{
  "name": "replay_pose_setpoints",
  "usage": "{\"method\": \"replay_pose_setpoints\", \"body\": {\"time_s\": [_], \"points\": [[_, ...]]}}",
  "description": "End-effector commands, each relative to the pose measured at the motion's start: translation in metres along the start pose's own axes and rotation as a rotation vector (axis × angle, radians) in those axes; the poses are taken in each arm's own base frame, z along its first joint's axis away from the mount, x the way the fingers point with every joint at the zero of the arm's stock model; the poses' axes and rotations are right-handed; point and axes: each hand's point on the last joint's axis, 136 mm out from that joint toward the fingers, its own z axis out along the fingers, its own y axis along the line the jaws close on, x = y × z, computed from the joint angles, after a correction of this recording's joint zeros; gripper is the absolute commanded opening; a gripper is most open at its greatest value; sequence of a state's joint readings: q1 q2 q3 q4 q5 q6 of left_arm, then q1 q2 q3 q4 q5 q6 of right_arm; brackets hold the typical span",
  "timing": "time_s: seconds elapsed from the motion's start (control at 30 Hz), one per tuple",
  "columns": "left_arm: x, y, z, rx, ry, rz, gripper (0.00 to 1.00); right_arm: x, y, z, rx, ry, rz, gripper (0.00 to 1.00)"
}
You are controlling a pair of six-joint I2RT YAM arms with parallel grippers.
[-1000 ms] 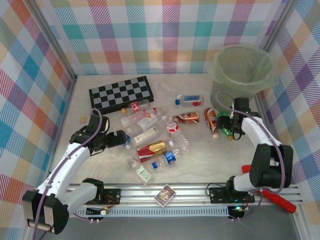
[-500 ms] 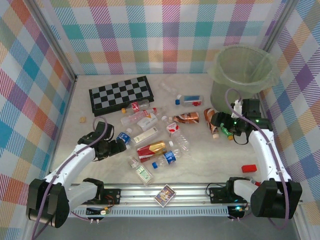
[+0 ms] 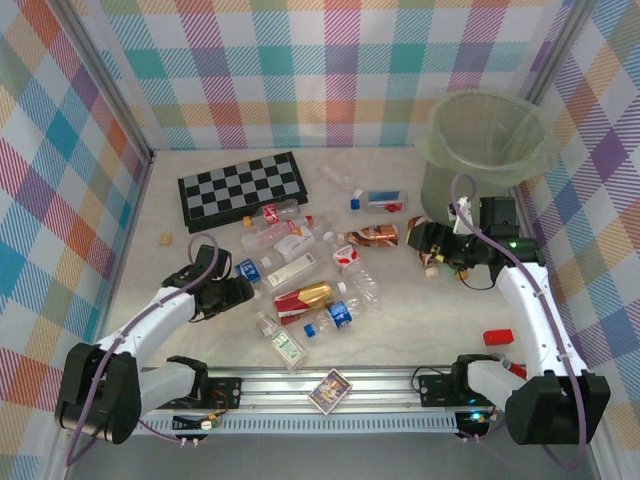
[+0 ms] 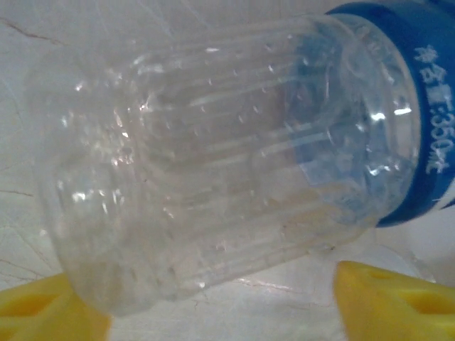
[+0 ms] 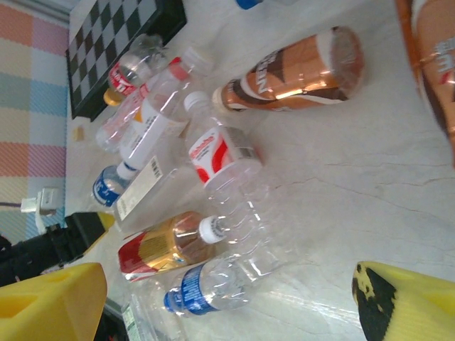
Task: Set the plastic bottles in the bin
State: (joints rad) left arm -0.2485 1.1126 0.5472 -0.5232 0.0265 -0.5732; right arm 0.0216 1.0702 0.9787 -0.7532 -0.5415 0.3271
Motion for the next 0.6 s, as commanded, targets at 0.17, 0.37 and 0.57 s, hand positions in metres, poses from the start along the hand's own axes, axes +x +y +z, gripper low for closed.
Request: {"method": "replay_pose_setpoints", "body": {"time_s": [0.17,0.37,0.57], "points": [[-0.026,-0.029,-0.034,0.223,-0.150,-0.422,1.00,-0.008,0.022,-0.006,-0.042,-0.005,-0.036,0.89],[-0.036,-0.015,-0.051,0.284,-0.236,-0.812,1.00,-0.014,0.018,-0.003,-0.015,-0.003,-0.031,0.90],[-0.037,0.001,-0.047,0.251,-0.274,-1.021,0.98,-0.027,0.022,-0.004,0.009,0.019,-0.030,0.91]]}}
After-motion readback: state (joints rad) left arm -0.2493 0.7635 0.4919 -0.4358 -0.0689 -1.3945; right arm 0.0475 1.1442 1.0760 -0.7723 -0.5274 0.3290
